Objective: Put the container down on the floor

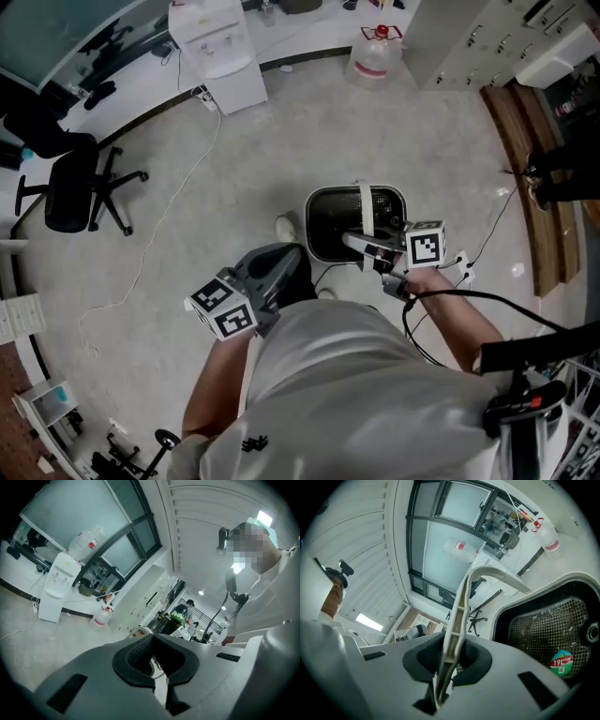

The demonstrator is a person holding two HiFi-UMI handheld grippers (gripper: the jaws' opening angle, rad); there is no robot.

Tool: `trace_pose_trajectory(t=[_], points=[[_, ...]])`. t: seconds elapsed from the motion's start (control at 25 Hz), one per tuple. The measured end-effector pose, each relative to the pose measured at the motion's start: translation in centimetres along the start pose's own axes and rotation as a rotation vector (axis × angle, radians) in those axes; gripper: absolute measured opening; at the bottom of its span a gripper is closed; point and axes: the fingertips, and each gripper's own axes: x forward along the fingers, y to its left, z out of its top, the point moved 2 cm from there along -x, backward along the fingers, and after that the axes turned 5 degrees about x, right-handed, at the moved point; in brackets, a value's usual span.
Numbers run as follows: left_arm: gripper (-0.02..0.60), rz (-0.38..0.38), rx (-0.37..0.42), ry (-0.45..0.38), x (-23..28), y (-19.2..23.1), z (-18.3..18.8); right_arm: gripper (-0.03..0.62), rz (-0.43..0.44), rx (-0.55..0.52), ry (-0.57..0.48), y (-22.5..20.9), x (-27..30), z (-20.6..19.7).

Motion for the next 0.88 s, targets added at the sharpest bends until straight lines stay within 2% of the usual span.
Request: trace_pose_trajectory(t=[0.16,0.32,0.52,0.64,0.88], points=[[0.011,-0.038,-0.060,-0.026,2.0,5.9,4.3,0.020,-0.031,0.028,-0.053,-2.1,2.2,5.3],[0.011,-0.070,-0.040,-0.015,3.7,12.0,10.1,0.020,-0.004,0.031,-0.081,-2.9,5.5,12.3],[0.011,-0.084,-0.036,-0.017,4.8,19.5,14.8,0.020,0.008,-0.020,-0.136,-4.3,10.4,20.7],[0.011,-0.076,-0.057,-0.016,5.6,22.1,16.5,0.020,0.016,0.004,-0.140,-6.2,12.6,24.2],[0.011,-0.056,-0.052,-0.014,8.0,26.4,19.7,0.020,-0.006,0.007,-0.100,-10.7,15.9,31.7]])
